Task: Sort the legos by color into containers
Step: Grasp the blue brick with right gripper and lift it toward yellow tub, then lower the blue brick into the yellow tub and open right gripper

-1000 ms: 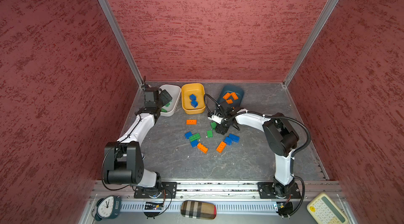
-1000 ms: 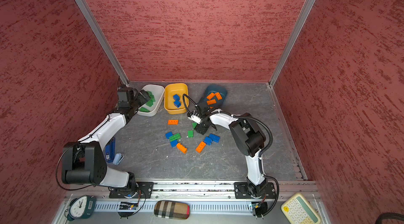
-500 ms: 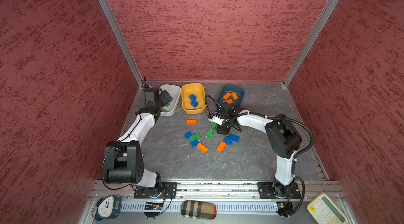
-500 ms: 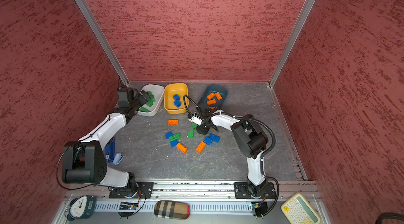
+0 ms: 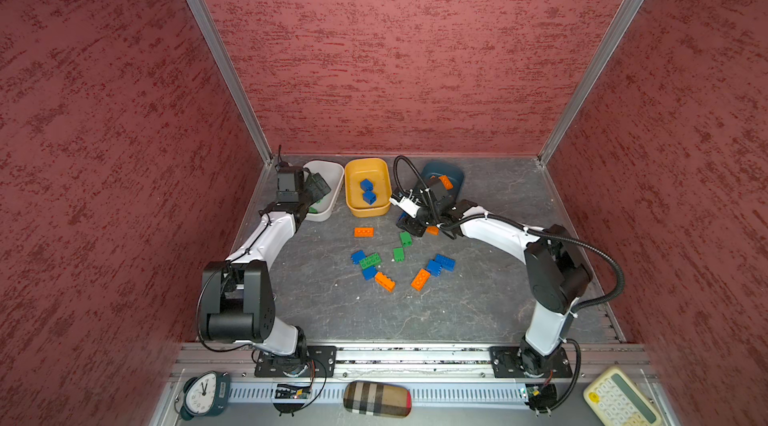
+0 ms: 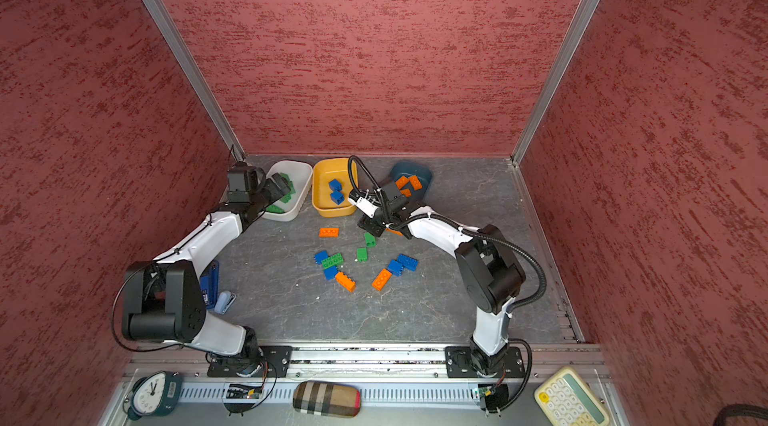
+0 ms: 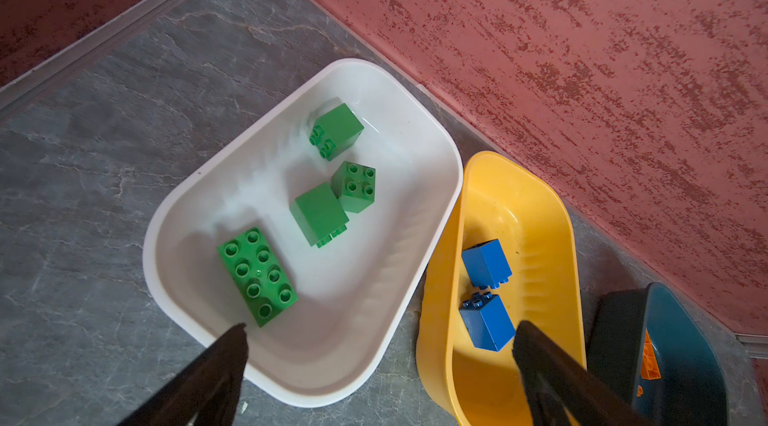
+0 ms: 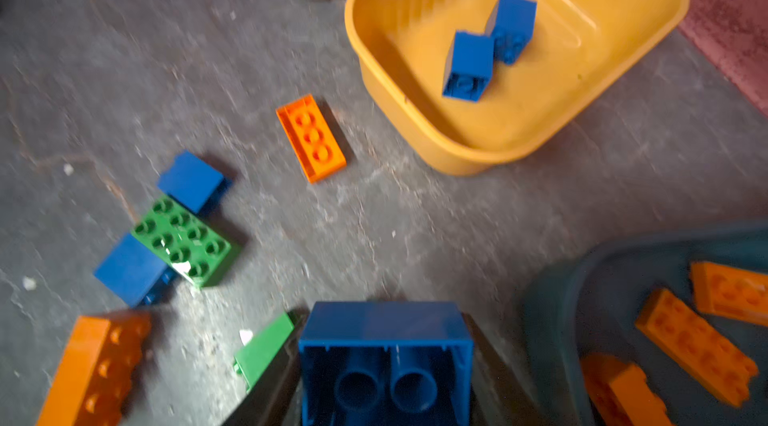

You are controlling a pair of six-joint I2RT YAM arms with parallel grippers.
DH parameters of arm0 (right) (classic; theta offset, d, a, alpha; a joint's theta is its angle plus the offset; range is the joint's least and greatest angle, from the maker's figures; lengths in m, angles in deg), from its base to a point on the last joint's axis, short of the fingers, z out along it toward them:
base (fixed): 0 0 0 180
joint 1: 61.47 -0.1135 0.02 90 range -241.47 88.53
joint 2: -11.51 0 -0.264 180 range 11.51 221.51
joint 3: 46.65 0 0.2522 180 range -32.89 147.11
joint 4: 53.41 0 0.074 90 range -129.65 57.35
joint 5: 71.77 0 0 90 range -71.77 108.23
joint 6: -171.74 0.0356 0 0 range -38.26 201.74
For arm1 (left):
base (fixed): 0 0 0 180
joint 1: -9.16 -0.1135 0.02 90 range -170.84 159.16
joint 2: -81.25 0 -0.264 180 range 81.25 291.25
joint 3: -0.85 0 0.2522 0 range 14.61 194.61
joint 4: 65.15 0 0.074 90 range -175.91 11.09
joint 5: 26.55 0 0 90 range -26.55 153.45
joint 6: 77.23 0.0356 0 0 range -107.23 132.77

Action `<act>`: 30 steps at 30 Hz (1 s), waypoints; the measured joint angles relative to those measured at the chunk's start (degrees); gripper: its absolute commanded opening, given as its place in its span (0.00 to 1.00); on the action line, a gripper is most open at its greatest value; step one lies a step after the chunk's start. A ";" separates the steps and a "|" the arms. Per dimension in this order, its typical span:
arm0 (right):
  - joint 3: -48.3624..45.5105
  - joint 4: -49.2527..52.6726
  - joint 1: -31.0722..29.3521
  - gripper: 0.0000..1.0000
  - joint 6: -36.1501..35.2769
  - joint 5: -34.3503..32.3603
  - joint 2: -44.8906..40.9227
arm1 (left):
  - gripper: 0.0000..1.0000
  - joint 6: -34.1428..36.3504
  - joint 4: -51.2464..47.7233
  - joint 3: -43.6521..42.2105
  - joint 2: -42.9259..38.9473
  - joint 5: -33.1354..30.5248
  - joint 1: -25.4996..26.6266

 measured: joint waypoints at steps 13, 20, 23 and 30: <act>23.06 -8.39 -3.74 0.25 14.19 0.59 19.15 | 1.00 1.84 -0.52 -1.84 -2.12 -0.87 0.28; 36.50 -4.48 -4.00 0.32 19.69 -8.04 28.46 | 0.99 2.78 -2.29 -1.84 -3.34 -1.53 0.28; 44.00 -1.40 -3.98 0.36 20.70 -10.95 32.87 | 1.00 2.82 -3.54 -1.84 -3.34 -1.79 0.28; 60.33 3.91 -3.78 0.72 20.09 -7.96 42.73 | 0.99 2.82 -4.52 -1.84 -3.37 -2.16 0.31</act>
